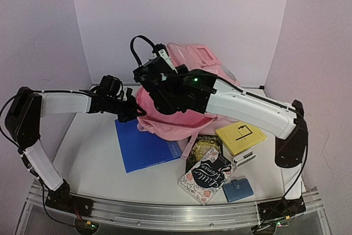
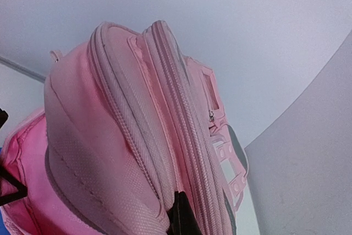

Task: Pack the student bag
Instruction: Unzip the student bag at the center of the board.

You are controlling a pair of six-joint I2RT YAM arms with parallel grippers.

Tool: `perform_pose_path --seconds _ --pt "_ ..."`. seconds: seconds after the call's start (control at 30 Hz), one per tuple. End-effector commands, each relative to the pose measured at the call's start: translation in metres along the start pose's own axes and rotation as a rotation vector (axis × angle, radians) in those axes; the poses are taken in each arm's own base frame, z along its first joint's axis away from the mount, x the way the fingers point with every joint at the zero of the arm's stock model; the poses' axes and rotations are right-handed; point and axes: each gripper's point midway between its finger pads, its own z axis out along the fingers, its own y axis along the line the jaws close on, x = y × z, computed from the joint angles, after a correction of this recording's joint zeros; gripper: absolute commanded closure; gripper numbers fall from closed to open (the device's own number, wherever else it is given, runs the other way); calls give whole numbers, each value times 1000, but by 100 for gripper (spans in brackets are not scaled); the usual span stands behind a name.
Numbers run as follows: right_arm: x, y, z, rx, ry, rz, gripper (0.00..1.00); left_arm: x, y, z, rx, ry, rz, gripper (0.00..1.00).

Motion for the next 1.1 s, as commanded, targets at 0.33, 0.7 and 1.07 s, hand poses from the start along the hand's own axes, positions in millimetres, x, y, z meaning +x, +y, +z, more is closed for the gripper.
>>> perform_pose_path --seconds 0.33,0.7,1.07 --pt "10 -29 -26 -174 41 268 100 -23 -3 33 45 130 84 100" --pt "111 -1 46 -265 340 327 100 -37 29 59 -73 116 144 92" --pt "169 -15 95 -167 475 359 100 -36 38 11 -186 -83 151 20"
